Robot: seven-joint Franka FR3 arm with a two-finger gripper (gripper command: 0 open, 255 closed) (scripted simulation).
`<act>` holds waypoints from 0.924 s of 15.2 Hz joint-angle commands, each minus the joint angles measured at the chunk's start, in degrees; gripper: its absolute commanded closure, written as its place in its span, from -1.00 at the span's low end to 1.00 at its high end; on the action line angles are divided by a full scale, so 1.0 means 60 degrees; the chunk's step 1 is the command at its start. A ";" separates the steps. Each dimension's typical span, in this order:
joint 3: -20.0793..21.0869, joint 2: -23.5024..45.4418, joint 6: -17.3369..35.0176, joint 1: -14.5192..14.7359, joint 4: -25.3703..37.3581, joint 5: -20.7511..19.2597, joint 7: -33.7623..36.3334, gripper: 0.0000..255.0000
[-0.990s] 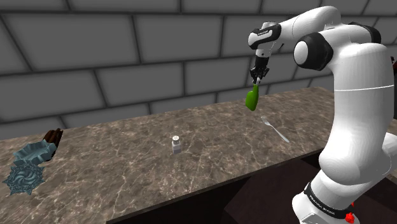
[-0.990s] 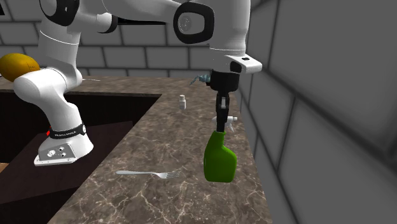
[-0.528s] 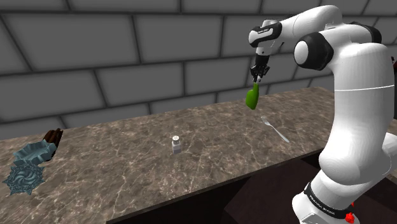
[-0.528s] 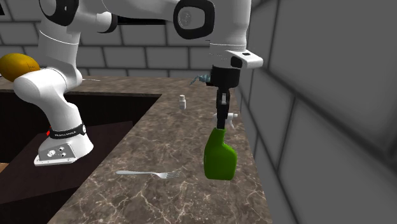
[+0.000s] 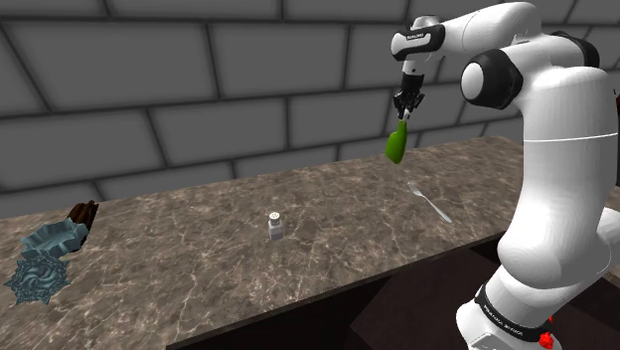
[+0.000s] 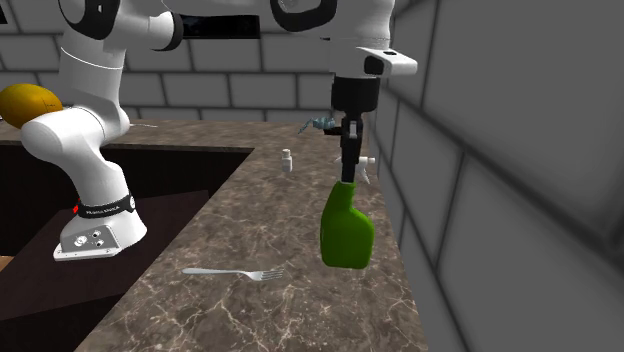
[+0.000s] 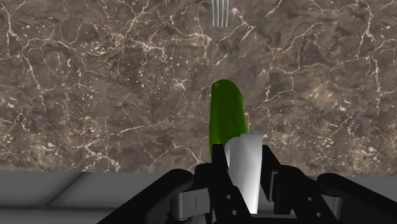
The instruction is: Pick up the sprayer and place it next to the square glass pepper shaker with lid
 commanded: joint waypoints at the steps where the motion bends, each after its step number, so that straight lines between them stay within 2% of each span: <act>1: -0.0004 0.0023 -0.0285 -0.0030 0.0309 -0.0001 0.0014 1.00; 14: 0.0004 0.0488 -0.2250 -0.0370 0.2751 0.0119 0.0075 1.00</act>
